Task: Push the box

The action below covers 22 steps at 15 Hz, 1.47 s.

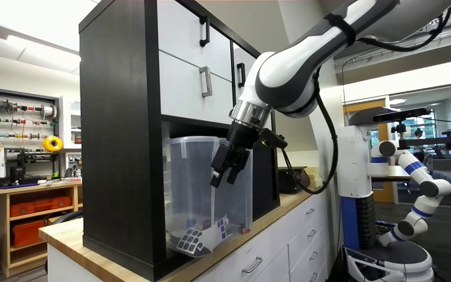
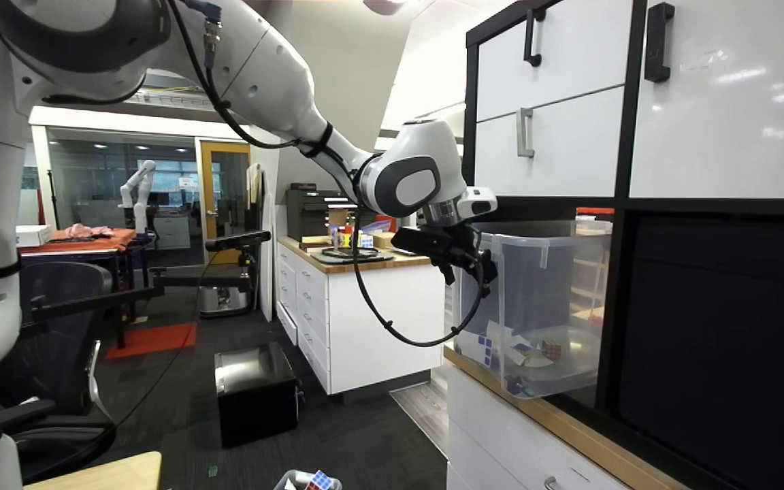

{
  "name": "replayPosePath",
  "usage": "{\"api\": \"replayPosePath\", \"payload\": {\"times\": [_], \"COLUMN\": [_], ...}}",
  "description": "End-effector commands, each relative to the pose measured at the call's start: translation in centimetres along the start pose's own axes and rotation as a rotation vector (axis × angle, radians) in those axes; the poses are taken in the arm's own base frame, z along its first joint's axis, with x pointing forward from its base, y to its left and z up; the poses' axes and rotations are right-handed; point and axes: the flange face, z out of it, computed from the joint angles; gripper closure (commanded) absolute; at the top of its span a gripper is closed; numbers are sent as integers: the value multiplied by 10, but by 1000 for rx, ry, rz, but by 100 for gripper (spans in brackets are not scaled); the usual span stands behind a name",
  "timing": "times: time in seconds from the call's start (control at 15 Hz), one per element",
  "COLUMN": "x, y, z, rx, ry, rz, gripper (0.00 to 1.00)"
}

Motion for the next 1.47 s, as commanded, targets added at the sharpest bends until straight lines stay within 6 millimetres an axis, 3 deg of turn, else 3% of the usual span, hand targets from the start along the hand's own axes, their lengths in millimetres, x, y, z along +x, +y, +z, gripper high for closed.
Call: {"api": "replayPosePath", "payload": {"times": [0.0,0.53,0.8,1.07,1.4], "x": [26,55,59,47,0], "y": [5,13,18,21,16], "z": [12,28,32,22,4], "rx": [2,-15,-24,-11,-9], "ry": [16,43,47,42,-95], "rz": [-18,-41,-49,-45,-18], "gripper": [0,0,0,0,0]}}
